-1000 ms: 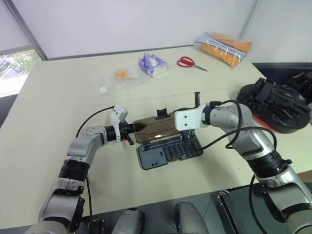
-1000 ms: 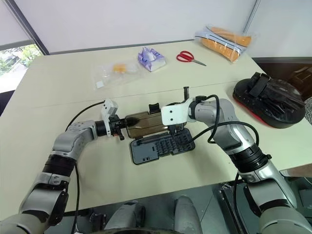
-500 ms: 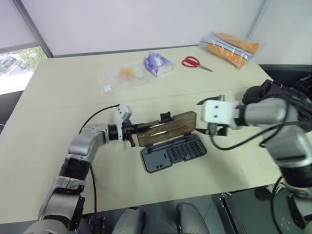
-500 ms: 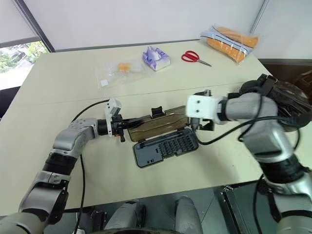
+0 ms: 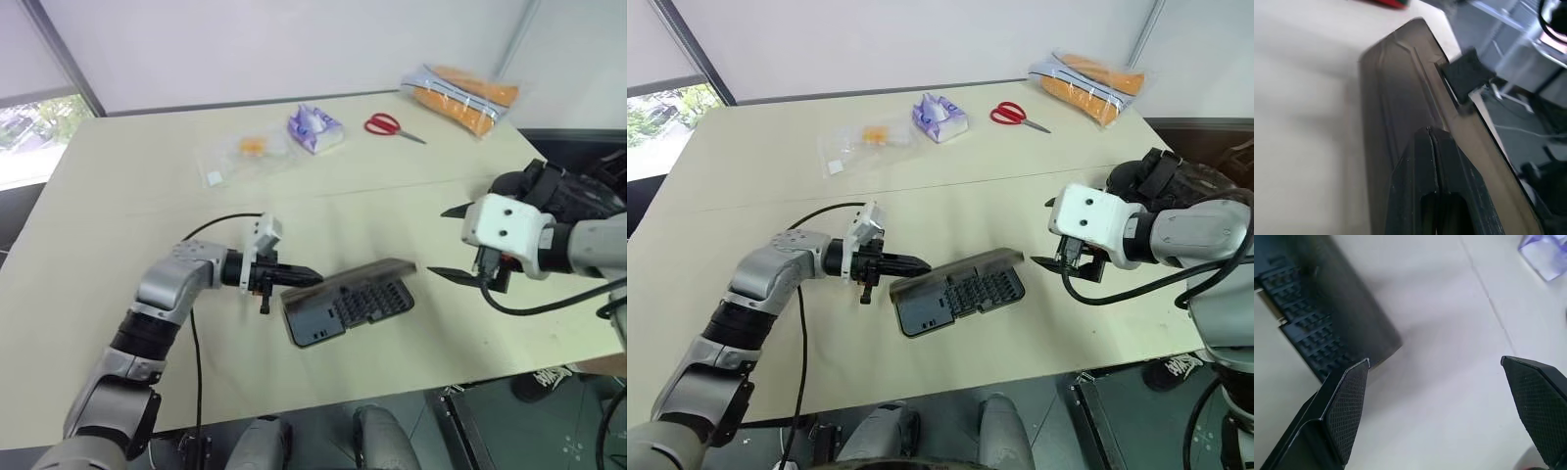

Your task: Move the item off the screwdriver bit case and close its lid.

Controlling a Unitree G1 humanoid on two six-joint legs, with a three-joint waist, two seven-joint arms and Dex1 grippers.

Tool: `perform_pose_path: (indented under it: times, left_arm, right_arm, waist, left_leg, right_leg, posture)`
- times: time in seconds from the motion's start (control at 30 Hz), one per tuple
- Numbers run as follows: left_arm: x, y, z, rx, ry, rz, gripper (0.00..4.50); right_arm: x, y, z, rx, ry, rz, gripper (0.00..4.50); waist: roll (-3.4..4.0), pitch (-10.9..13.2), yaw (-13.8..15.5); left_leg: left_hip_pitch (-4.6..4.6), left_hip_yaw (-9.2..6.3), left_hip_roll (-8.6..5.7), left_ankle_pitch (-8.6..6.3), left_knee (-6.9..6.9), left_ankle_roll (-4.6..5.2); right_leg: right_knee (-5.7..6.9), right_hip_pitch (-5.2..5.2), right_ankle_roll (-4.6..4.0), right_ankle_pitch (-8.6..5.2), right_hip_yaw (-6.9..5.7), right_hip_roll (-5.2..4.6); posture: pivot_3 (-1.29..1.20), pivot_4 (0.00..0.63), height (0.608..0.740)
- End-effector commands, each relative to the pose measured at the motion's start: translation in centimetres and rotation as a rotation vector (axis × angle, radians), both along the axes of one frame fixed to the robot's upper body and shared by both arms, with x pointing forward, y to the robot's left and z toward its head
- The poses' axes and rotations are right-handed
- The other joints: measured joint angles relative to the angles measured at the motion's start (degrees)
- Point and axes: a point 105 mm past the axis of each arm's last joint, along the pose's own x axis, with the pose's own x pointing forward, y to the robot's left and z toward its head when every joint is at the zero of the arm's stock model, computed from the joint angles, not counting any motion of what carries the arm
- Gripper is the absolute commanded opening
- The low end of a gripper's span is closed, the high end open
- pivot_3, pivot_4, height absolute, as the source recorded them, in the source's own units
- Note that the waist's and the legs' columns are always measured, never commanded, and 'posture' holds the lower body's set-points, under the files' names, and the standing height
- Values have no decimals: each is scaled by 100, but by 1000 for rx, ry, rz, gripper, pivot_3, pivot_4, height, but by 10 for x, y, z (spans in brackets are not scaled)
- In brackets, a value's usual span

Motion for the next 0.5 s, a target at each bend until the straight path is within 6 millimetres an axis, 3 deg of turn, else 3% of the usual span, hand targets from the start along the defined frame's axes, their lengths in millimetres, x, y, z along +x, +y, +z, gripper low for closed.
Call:
perform_pose_path:
  times: [0.03,0.17,0.27,0.4,0.5]
  left_arm:
    - [-3,-1,-12,56,-23,-54,0]
    - [-5,-3,-60,186,-25,-59,0]
    - [-3,2,-80,249,-43,-53,0]
    - [1,3,-76,241,-70,-52,0]
    - [11,-3,-53,158,-57,-15,0]
  right_arm:
    - [-1,2,12,-9,-57,3,4476]
    - [1,8,8,2,-59,11,4476]
    - [1,10,4,-2,-50,18,4476]
    - [-1,11,2,1,-36,26,4476]
    - [-2,14,2,41,-13,45,4476]
  waist:
    - [-1,1,1]
    - [-2,0,15]
    - [-8,-5,42]
    - [-7,-5,58]
    - [-6,-4,52]
  left_leg:
    - [0,0,0,0,0,0]
    - [5,2,0,0,0,0]
    - [28,2,0,-1,0,2]
    - [107,4,3,-30,-7,54]
    - [132,1,5,-34,-7,61]
  right_leg:
    - [0,0,0,0,0,0]
    - [-1,6,0,0,0,0]
    - [-7,33,0,0,-2,-2]
    - [-19,114,1,-2,-3,-1]
    - [-20,138,3,-3,-3,1]
  posture:
    - [0,150,740]
    - [0,150,740]
    - [0,150,740]
    - [0,150,740]
    - [0,150,740]
